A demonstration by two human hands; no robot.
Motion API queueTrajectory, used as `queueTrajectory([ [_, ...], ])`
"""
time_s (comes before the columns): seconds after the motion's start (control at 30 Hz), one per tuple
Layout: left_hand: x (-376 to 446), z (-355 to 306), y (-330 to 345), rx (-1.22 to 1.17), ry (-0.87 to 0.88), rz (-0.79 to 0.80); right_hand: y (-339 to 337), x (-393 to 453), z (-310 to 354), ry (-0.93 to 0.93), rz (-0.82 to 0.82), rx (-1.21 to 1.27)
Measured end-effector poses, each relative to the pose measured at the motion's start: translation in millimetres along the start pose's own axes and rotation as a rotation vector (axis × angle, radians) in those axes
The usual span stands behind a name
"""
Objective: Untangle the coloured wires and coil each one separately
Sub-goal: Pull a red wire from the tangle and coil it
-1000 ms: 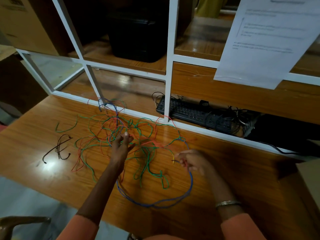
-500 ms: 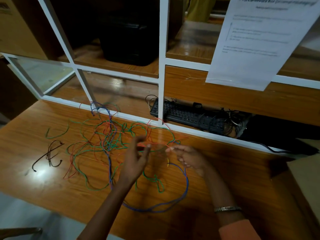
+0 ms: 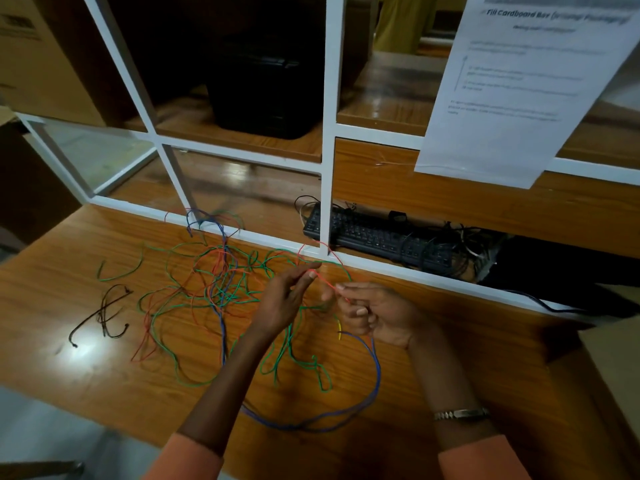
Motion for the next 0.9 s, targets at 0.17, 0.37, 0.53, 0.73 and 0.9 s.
queueTrajectory([
  [0.17, -3, 5, -4, -0.023, -0.056, -0.120, 24, 15, 12, 0.026, 0.146, 0.115],
  [0.37, -15, -22, -2, -0.077, 0.030, -0.100, -1, 26, 76, -0.358, 0.025, 0.670],
  [0.53, -21, -29, -14, -0.181, -0.049, -0.168, -20, 38, 89, -0.630, -0.214, 0.969],
  [0.73, -36, -49, -30, -0.173, 0.028, -0.199, -26, 31, 82, -0.655, -0.375, 0.773],
  [0.9, -29, -80, -35, -0.121, 0.134, -0.270, -5, 36, 64, -0.582, -0.566, 0.132],
])
Point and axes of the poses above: each hand's wrist, its own x-axis towards the middle knuckle, its own y-axis out of the palm, z = x × y, the point moved 7 cm from there along x, towards the middle knuckle
